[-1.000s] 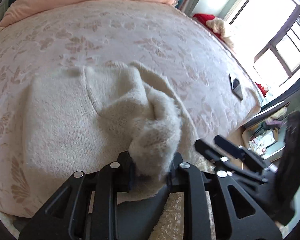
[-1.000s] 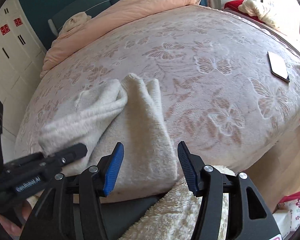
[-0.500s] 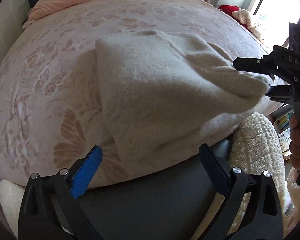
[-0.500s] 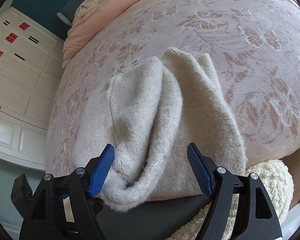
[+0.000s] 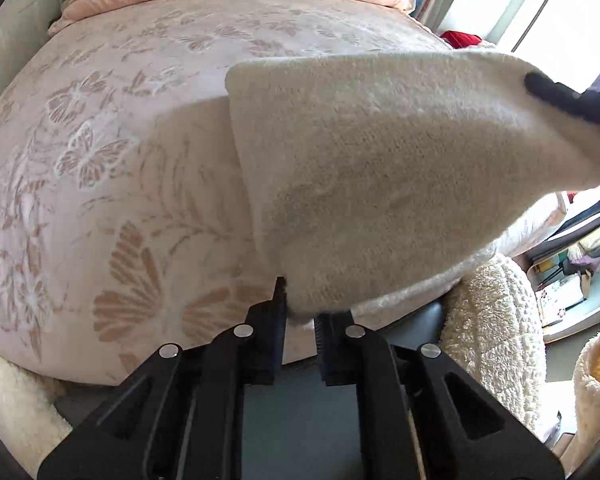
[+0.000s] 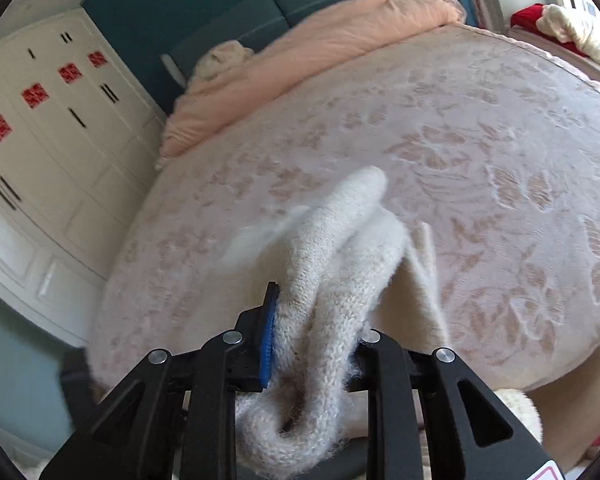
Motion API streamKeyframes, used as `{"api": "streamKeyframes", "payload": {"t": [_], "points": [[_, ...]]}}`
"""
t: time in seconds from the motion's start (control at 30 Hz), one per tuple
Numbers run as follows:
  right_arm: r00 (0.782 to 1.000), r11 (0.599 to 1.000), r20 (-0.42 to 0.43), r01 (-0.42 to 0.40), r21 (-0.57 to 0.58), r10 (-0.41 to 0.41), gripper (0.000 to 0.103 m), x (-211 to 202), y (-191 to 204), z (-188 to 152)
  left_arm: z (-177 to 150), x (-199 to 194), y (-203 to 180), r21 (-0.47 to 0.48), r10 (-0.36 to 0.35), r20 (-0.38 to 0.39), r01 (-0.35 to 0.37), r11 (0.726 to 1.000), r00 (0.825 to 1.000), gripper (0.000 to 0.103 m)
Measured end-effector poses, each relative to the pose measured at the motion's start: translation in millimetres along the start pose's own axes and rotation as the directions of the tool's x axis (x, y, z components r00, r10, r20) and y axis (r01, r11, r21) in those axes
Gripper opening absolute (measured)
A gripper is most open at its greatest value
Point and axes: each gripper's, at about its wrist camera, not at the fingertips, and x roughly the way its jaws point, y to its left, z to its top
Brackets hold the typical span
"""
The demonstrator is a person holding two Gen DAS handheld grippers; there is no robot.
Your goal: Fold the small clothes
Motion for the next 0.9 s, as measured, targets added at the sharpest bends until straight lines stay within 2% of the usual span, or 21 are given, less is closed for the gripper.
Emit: {"api": "streamKeyframes", "payload": {"t": [0.03,0.07,0.1,0.17,0.27,0.37,0.4,0.43,0.5,0.6,0.67,0.73,0.77,0.83,0.9], "points": [[0.995,0.998,-0.083,0.065,0.027,-0.062,0.021,26.9,-22.4,-10.0,0.6,6.4,-4.6,0.011,0.001,-0.016,-0.001,1.0,1.0,0.012],[0.977,0.992,-0.194,0.106,0.072,-0.091,0.021,56.5,-45.9,-23.8,0.7,15.4,-8.7,0.015,-0.001,-0.037,0.002,1.0,0.999,0.012],[0.971,0.987,-0.231,0.088,0.131,-0.056,0.023,70.2,-61.8,-34.6,0.1,22.6,-12.2,0.019,-0.002,-0.058,0.004,1.0,0.998,0.012],[0.985,0.982,-0.171,0.036,0.186,-0.004,0.026,56.4,-66.0,-34.6,-0.1,25.8,-22.0,0.043,0.022,-0.084,-0.018,0.999,0.996,0.015],[0.996,0.98,-0.078,0.061,0.192,-0.047,0.032,22.3,-55.9,-22.5,-1.1,6.4,-28.6,0.089,0.055,-0.029,-0.052,0.995,0.998,0.022],[0.989,0.981,0.011,0.142,0.133,-0.145,0.034,-12.9,-37.7,-13.3,1.2,-22.5,-19.8,0.049,0.068,0.049,-0.07,0.996,0.996,0.054],[0.991,0.987,0.042,0.12,0.106,-0.125,0.034,-23.2,-27.2,-10.5,2.5,-32.1,-14.8,0.024,0.084,0.088,-0.086,0.996,0.993,0.07],[0.994,0.993,0.064,0.084,0.081,-0.089,0.034,-31.6,-14.8,-9.3,3.4,-42.6,-7.9,-0.008,0.102,0.133,-0.102,0.995,0.986,0.08],[0.998,1.0,0.065,-0.007,0.015,0.006,0.034,-34.7,16.1,-6.0,6.4,-60.6,3.1,-0.066,0.138,0.2,-0.127,0.99,0.97,0.082],[0.994,0.99,-0.015,-0.107,-0.09,0.107,0.031,-8.6,60.2,-18.2,12.1,-69.8,15.5,-0.128,0.183,0.218,-0.158,0.979,0.959,0.083],[0.987,0.983,-0.139,-0.101,-0.153,0.08,0.03,40.0,77.8,-36.5,14.2,-68.2,19.3,-0.139,0.202,0.201,-0.176,0.975,0.958,0.083],[0.955,0.979,-0.296,-0.049,-0.197,-0.011,0.028,101.3,79.9,-69.7,11.2,-68.0,20.9,-0.134,0.217,0.188,-0.194,0.972,0.958,0.083],[0.955,0.978,-0.296,-0.05,-0.2,-0.012,0.027,109.6,78.4,-79.7,10.2,-67.9,20.4,-0.128,0.22,0.183,-0.199,0.972,0.958,0.083],[0.962,0.975,-0.274,-0.039,-0.217,-0.023,0.027,92.3,87.0,-70.6,7.8,-68.3,19.9,-0.123,0.223,0.175,-0.204,0.971,0.959,0.083],[0.973,0.981,-0.229,-0.068,-0.179,0.026,0.024,63.7,87.8,-55.8,5.5,-68.8,18.6,-0.114,0.219,0.178,-0.201,0.973,0.959,0.086]]}}
